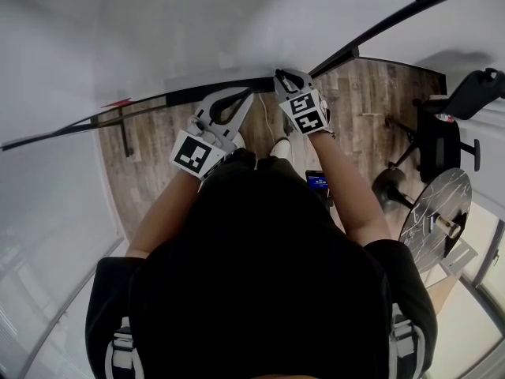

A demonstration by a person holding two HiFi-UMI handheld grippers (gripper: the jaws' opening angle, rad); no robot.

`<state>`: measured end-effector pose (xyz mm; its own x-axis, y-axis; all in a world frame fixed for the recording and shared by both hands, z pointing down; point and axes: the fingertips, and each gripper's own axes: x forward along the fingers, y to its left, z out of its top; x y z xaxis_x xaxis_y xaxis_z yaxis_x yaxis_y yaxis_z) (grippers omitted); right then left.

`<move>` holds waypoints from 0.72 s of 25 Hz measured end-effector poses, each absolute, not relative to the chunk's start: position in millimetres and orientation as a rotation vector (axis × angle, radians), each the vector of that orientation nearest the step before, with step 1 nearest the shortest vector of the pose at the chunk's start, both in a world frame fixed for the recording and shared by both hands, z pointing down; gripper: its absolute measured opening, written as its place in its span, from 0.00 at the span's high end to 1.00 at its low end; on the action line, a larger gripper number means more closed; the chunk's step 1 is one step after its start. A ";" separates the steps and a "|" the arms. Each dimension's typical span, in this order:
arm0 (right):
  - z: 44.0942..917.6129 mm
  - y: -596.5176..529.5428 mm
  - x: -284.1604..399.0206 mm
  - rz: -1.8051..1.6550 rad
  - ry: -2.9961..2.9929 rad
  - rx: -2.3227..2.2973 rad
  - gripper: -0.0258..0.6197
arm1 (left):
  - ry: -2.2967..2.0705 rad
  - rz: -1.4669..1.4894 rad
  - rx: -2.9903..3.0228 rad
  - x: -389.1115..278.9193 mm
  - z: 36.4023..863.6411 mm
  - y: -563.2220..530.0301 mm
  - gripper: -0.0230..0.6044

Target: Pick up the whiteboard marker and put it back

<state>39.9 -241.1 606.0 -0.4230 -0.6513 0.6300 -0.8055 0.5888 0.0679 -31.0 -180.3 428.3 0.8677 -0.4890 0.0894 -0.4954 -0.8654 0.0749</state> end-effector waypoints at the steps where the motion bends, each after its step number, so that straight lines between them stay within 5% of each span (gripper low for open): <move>1: 603.6 -240.5 41.4 0.321 -2.208 1.157 0.86 | -0.777 0.096 2.944 -29.7 427.0 -180.8 0.96; 18: 526.1 -220.3 62.3 0.297 -2.366 1.323 0.86 | -0.699 0.087 2.993 -8.5 414.6 -173.0 0.96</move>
